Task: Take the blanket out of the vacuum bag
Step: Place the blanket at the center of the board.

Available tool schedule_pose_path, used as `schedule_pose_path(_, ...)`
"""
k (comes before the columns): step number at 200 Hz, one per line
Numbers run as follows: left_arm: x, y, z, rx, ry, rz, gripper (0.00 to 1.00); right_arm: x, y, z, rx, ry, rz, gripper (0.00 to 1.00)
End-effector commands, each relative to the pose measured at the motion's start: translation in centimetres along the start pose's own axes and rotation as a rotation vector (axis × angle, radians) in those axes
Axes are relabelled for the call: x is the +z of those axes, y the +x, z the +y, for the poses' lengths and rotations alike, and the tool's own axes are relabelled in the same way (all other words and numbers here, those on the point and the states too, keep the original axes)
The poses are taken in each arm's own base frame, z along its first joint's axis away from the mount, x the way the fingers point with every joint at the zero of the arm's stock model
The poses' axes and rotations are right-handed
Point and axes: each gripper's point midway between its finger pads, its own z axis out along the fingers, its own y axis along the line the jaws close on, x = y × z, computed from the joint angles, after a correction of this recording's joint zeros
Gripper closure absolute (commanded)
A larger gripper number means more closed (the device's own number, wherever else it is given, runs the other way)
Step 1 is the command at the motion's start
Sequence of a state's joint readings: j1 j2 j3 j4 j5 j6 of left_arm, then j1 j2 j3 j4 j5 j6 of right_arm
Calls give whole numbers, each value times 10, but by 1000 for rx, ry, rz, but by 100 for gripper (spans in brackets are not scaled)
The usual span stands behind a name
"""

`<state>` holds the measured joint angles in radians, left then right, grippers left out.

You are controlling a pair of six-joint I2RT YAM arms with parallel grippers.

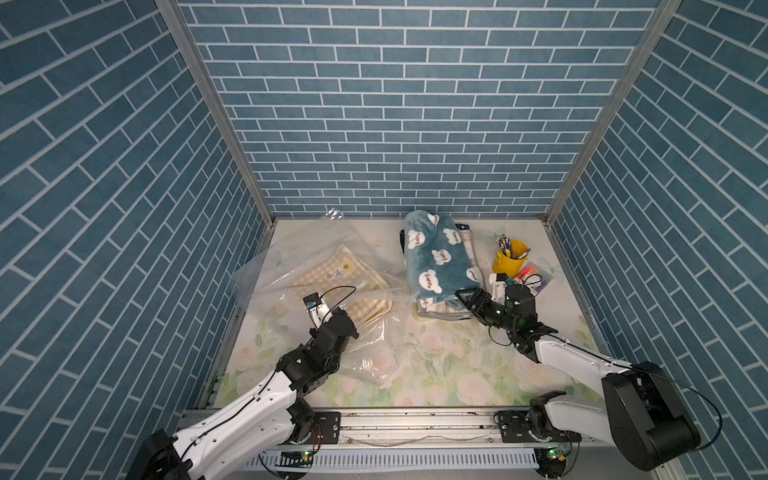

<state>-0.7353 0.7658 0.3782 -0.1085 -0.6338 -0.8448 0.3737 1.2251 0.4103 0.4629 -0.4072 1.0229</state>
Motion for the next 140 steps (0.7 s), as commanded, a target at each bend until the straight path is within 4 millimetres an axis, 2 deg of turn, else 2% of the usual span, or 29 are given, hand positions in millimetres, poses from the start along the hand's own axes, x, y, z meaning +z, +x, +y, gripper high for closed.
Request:
schedule_pose_path(1, -2, -8, 0, -4, -11, -17, 98, -2, -17, 25, -55, -95, -66, 32)
schedule_pose_path(13, -3, -9, 1, -6, -11, -21, 98, -2, -17, 30, -61, -114, -61, 41)
schedule_pose_path(27, -3, -8, 1, -10, -6, -24, 97, -4, -19, 34, -75, -123, -67, 46)
schedule_pose_path(58, -1, -8, 1, -8, -12, -24, 97, 0, -24, 44, -114, -141, -59, 68)
schedule_pose_path(92, -2, -9, -1, -5, -8, -25, 99, 4, -37, 27, -181, -23, -71, 100)
schedule_pose_path(112, -2, -11, -1, -4, -5, -29, 100, -1, -49, 24, -269, 51, -102, 100)
schedule_pose_path(140, -2, -11, -1, 2, -6, -31, 100, -14, -69, 41, -406, 102, -147, 100)
